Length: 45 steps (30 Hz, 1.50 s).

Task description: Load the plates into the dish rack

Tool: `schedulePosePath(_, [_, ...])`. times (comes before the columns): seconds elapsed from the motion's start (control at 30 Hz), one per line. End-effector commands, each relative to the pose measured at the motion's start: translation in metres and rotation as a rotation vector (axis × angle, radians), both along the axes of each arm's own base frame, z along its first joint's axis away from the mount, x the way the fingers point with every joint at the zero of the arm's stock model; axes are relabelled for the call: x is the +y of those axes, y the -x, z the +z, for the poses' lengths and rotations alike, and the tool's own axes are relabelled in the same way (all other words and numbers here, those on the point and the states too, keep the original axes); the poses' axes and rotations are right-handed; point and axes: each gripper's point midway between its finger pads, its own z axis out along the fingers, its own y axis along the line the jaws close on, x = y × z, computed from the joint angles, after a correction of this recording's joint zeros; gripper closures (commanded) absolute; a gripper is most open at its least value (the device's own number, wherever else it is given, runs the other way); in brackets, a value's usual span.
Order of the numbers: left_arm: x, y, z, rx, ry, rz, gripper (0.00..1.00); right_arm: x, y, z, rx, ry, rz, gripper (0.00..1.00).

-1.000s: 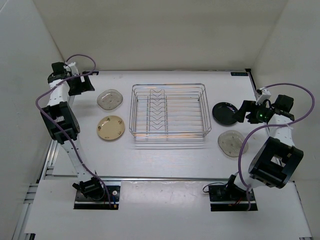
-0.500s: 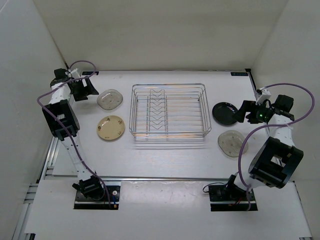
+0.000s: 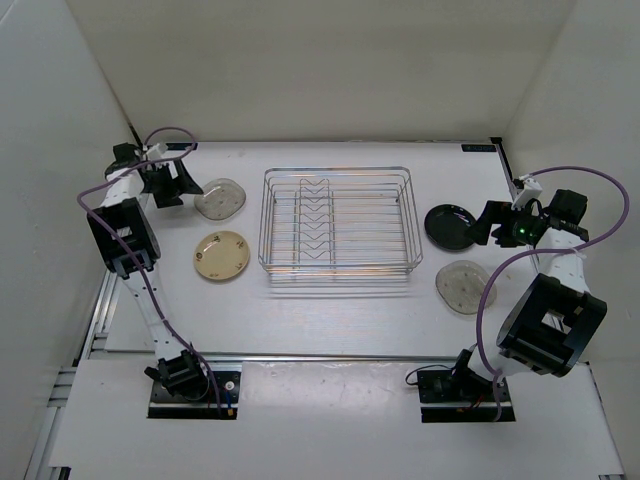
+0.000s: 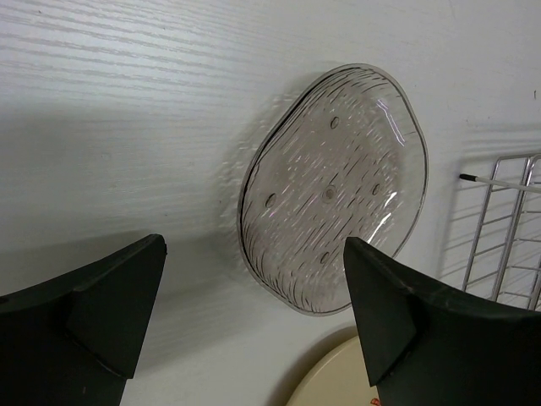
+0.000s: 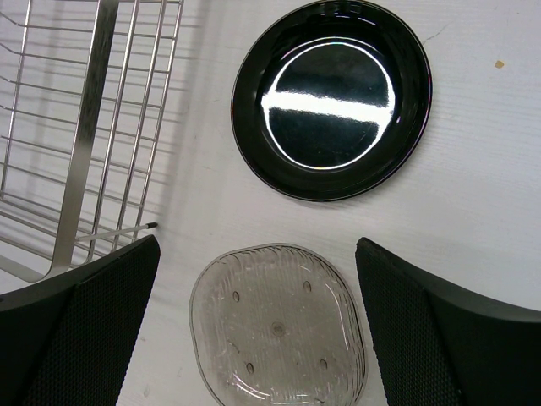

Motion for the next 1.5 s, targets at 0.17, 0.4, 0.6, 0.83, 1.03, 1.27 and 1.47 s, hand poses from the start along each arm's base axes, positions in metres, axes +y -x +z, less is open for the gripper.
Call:
schedulePosePath(0.17, [-0.007, -0.005, 0.004, -0.023, 0.057, -0.033, 0.05, 0.002, 0.001, 0.005, -0.023, -0.006, 0.019, 0.0])
schedulePosePath(0.4, [-0.009, -0.007, 0.007, -0.033, 0.068, -0.049, 0.08, 0.002, 0.001, 0.005, -0.023, -0.006, 0.019, 0.0])
schedulePosePath(0.6, [-0.017, -0.004, -0.002, -0.012, 0.096, -0.066, 0.19, 0.002, 0.001, 0.005, -0.023, -0.006, 0.019, 0.0])
schedulePosePath(0.83, [-0.019, -0.002, -0.004, -0.006, 0.1, -0.083, 0.33, 0.002, 0.001, 0.005, -0.023, -0.006, 0.019, 0.0])
schedulePosePath(1.03, [-0.019, -0.002, -0.002, -0.005, 0.1, -0.083, 0.42, 0.002, 0.001, 0.005, -0.023, -0.006, 0.019, 0.0])
schedulePosePath(1.27, [-0.017, -0.002, -0.008, 0.002, 0.091, -0.085, 0.52, 0.002, 0.001, 0.005, -0.023, -0.006, 0.019, 0.0])
schedulePosePath(1.47, [-0.022, -0.001, -0.009, 0.014, 0.087, -0.089, 0.53, 0.002, 0.001, 0.005, -0.023, -0.006, 0.019, 0.0])
